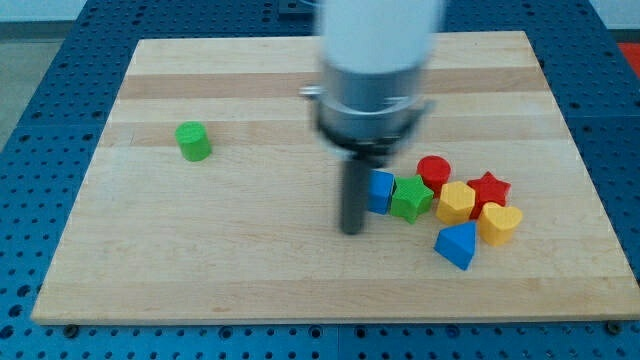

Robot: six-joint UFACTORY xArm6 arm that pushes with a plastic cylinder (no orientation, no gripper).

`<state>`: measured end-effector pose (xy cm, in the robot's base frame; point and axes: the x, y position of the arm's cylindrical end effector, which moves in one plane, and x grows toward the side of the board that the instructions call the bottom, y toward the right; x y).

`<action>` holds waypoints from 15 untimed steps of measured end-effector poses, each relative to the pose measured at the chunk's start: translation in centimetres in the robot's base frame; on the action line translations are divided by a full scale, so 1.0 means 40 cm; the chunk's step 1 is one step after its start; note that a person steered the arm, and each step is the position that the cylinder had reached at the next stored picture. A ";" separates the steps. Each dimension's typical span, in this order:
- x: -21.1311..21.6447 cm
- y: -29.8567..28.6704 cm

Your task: Move green circle towards blue cube

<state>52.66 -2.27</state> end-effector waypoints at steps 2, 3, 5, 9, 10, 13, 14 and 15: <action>-0.019 -0.481; -0.171 -0.523; -0.274 -0.284; -0.343 -0.107; -0.267 -0.071; -0.403 -0.011; -0.415 0.063; -0.330 0.025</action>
<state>39.46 -1.27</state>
